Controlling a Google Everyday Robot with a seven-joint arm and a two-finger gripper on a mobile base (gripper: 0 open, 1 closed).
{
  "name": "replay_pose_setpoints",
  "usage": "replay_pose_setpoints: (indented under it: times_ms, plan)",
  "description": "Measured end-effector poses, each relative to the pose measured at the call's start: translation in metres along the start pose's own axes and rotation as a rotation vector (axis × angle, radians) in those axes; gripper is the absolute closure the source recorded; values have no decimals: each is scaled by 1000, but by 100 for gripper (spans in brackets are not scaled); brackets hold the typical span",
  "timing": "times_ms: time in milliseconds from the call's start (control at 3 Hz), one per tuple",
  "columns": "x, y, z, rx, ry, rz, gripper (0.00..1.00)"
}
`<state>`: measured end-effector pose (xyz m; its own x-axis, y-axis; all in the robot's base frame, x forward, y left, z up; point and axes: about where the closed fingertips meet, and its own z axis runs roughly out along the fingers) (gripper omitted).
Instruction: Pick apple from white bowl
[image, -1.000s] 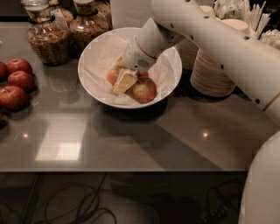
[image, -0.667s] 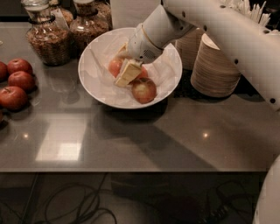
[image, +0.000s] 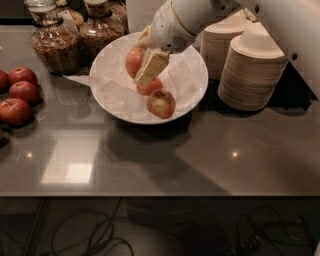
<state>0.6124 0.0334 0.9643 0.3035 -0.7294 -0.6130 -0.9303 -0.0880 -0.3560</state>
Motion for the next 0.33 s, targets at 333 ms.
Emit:
replay_pose_setpoints:
  times_ms: [333]
  plan:
    - [0, 0, 0, 0, 0, 0, 100]
